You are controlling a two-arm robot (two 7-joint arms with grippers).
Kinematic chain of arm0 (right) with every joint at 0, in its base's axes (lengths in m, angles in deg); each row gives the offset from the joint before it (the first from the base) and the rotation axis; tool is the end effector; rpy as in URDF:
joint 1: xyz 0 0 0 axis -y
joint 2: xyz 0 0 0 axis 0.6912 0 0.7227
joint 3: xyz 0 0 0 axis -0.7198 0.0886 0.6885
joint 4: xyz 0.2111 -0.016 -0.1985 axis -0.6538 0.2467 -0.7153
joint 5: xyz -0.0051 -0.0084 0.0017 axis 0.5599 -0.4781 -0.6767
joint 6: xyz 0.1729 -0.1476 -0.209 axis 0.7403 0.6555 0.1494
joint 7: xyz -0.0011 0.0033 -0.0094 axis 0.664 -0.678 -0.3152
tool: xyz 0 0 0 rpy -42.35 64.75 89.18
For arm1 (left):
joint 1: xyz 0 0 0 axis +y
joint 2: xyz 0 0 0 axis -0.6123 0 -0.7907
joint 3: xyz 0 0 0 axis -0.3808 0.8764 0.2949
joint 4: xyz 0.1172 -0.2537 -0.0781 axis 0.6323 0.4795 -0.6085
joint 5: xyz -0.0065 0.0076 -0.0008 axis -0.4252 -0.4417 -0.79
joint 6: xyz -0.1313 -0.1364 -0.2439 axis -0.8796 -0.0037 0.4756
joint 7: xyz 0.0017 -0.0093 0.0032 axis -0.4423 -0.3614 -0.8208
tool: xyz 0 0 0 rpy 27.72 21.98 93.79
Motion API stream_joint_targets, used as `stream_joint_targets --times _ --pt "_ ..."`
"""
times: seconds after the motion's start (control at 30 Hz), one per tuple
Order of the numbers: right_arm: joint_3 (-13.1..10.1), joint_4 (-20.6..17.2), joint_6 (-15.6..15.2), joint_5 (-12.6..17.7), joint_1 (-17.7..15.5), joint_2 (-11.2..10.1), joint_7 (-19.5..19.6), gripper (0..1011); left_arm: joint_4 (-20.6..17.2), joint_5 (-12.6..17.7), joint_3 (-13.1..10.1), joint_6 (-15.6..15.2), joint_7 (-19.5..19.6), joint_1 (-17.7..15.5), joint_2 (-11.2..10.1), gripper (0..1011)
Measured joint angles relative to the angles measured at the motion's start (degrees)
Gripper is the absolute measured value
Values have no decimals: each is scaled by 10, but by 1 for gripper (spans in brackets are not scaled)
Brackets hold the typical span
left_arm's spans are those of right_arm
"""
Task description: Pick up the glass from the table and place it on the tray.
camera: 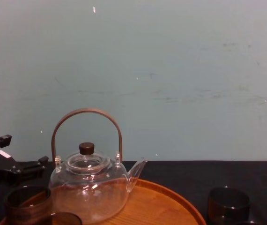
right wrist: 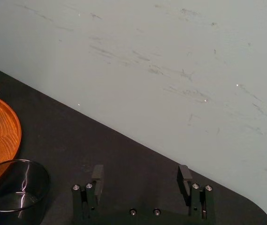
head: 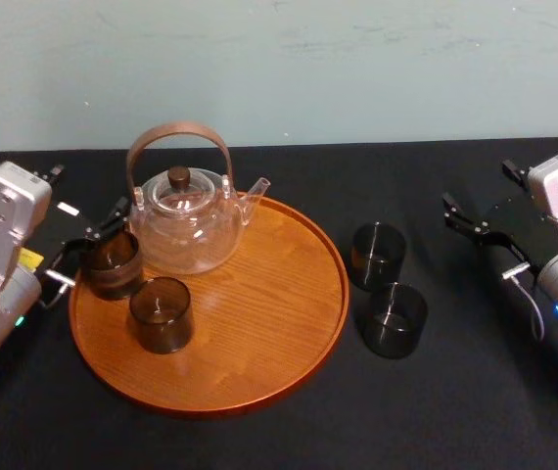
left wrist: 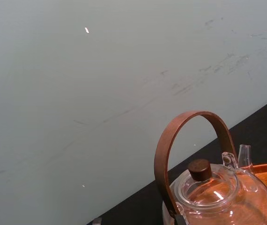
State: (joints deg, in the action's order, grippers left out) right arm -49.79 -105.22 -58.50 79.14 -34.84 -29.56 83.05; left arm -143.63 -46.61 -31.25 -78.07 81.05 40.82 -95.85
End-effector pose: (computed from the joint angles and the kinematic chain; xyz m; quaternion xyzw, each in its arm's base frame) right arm 0.3581 -0.0825 -0.3023 -0.1415 -0.1324 -0.5799 0.7913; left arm 0.3581 0.0826 -0.3023 0.1415 -0.1325 0.5800 0.7912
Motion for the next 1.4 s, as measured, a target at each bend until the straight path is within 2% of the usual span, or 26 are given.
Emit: stream_joint_targets --times 1.4 --pt "0 0 0 0 0 0 0 1002 0 0 0 0 0 0 0 1001"
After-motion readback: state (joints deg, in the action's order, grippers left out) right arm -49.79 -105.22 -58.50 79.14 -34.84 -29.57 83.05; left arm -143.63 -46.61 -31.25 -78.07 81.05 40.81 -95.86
